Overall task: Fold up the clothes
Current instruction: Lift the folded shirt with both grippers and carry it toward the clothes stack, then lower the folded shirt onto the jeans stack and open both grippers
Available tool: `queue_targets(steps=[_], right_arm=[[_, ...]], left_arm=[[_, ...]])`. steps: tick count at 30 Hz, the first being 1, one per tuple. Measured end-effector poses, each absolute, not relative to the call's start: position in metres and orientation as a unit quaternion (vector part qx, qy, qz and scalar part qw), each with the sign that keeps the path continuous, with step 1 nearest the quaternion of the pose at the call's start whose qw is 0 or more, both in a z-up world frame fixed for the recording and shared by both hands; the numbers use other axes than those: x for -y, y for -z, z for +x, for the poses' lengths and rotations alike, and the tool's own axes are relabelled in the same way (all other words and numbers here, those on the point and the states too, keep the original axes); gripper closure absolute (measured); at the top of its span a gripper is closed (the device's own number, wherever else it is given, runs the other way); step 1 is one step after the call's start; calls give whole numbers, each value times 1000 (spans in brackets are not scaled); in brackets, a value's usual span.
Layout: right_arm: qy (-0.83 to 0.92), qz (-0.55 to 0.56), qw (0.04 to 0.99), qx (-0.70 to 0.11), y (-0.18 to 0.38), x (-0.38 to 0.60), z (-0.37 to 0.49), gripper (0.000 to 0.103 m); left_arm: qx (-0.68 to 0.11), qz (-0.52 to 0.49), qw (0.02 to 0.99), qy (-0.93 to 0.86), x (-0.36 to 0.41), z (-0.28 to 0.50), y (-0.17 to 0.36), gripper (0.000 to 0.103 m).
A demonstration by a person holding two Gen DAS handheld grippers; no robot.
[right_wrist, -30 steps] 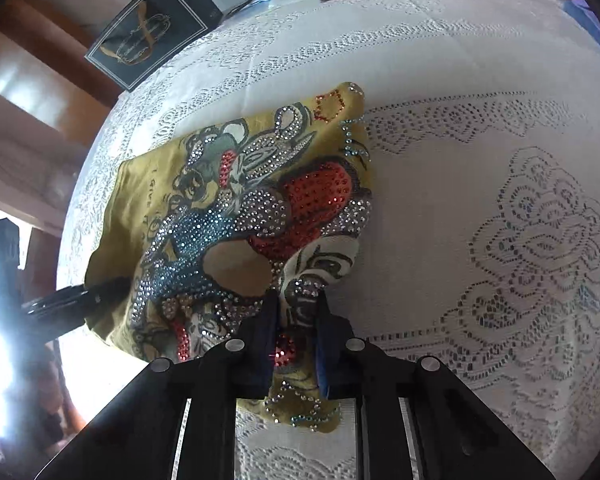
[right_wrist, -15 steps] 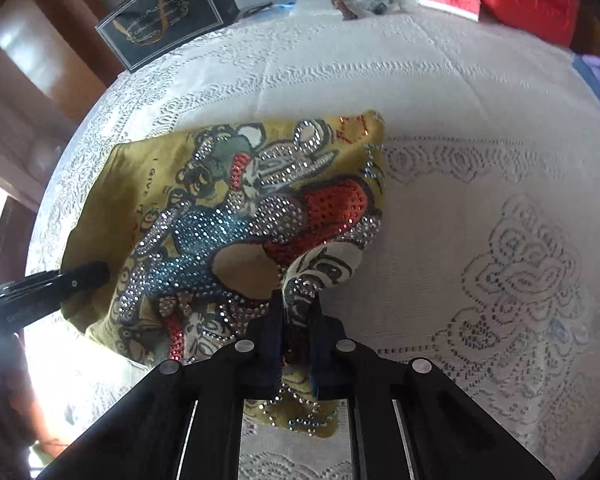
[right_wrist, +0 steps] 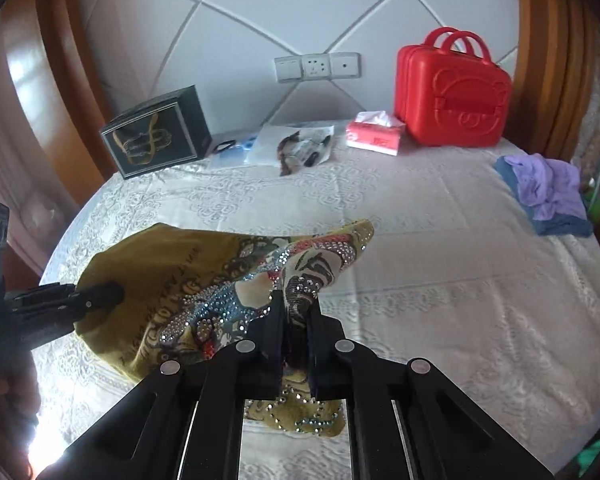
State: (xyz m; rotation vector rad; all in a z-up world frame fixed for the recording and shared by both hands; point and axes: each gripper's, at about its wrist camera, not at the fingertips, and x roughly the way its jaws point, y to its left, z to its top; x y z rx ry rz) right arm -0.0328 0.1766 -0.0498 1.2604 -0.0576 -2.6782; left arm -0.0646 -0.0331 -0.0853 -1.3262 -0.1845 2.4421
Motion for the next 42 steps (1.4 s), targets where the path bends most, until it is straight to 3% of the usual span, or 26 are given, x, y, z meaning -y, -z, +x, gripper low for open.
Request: queue_targets(steps=[12,21,28,35,39,42], right_arm=[[907,407,109,20,28,-372,-58,94],[903,418,98,23,20,-476,-88,94],[913,396,91,35,-1,-556,-135,95],[937,327,122,15,-59,-664,-224,95],[944,300,135,9,-69,-731,-269,95],[943,303,140,7,-45,-772,-296,94]], left_arm=[[53,-456,169,-872,-161,-86,57,88],[41,-457,194,-867,-266,-127,41,89],[31,-446,194,-873,-352,-187,16,90],[49,-395,152,-905,-444,-273,-36,90],[64,-396,134,-906,-488,-320,-31,90],[64,-417,122,-898,-515,-349,7,90]])
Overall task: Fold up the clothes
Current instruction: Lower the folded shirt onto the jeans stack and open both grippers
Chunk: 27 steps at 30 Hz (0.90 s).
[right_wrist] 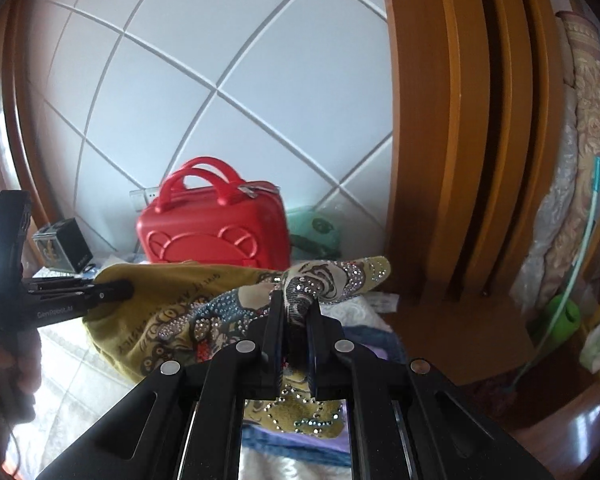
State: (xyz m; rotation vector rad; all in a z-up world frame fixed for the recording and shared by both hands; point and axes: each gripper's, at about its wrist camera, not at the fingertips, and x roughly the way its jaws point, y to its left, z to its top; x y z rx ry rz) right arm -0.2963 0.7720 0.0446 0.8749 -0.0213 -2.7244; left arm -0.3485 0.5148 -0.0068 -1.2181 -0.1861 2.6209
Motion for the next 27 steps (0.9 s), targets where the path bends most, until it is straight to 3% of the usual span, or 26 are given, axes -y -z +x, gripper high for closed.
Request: queue_targets(steps=[4,5,6,7,8,9,10,11,12,22,27], right_arm=[[915,382,124,31,40,-815,-327,93],[905,410,112,34,65,-821,-333,86],[892,438,100,37,90,-828,-338,80],[879,465,93,46,112,-834,-342,69],[870,480,93,53,129,-837,-342,55],[866,487,94,58,140,-840,-340,46],[865,489,96,63,146,-843,-338,21],[864,488,99,69,150,-844,-336,2],[864,486,104,75,151,-846,-335,0],[874,465,124,72,131,-824,-301,0],[883,451,118,58,124,-807,-271,0]], left_arm=[[77,-487,137,-859,-541,-375,92,88],[77,-510,137,-846,-546,-381,114,84],[72,-524,129,-839,-549,-383,128,71],[68,-524,125,-840,-550,-381,134,53],[65,-523,121,-841,-551,-380,139,41],[63,-518,118,-845,-550,-378,138,17],[65,-512,119,-848,-550,-377,136,0],[66,-508,122,-850,-550,-375,132,0],[67,-505,125,-851,-550,-374,129,0],[-33,-479,114,-870,-592,-322,92,0],[-20,-438,152,-886,-599,-291,73,0]])
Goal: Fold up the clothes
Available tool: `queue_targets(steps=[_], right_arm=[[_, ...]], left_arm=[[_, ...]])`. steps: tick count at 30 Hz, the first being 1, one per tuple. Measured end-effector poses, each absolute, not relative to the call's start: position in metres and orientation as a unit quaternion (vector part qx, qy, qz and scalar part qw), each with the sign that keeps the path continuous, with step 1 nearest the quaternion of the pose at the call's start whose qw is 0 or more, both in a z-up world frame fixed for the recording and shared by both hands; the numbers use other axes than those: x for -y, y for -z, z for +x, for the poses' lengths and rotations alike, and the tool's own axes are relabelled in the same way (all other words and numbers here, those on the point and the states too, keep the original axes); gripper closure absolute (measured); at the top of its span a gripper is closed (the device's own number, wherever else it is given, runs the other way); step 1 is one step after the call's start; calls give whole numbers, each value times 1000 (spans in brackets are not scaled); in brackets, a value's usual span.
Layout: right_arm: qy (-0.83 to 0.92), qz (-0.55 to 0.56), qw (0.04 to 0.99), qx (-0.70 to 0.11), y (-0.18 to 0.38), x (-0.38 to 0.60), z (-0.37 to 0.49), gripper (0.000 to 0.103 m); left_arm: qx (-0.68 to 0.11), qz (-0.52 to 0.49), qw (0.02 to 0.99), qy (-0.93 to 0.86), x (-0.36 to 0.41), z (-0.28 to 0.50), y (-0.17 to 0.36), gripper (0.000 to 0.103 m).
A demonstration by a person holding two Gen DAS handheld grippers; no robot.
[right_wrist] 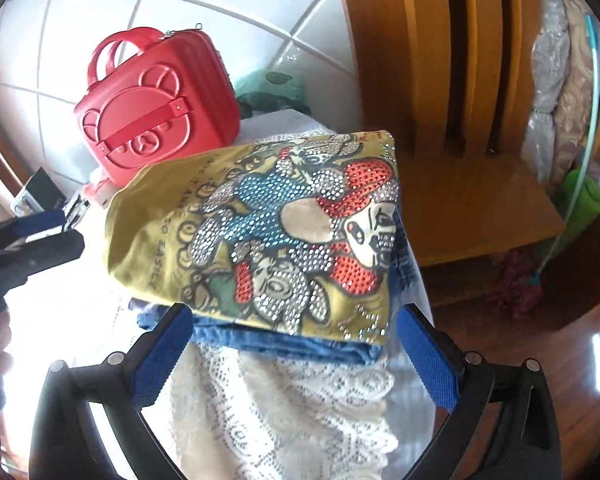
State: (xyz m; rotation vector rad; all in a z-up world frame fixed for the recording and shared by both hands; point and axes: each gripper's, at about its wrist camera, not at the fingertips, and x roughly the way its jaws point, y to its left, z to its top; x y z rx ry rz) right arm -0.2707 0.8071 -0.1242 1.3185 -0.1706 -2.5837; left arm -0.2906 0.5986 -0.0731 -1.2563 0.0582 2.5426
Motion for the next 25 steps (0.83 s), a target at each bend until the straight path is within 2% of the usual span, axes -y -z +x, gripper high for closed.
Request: queue_targets(steps=[5,9,25], right_arm=[[880,457,115,55,122,-794,-251,0],[881,456,111,54,121,-790,-235,0],[879,465,98,33,109,-786,-228,0]], left_arm=[[-58,-441,119,-888,-603,-283,77,0],[-34,-452,125,-883,-601,-282,76,0],[-35,-444,135,-885,-598,-270,79,0]])
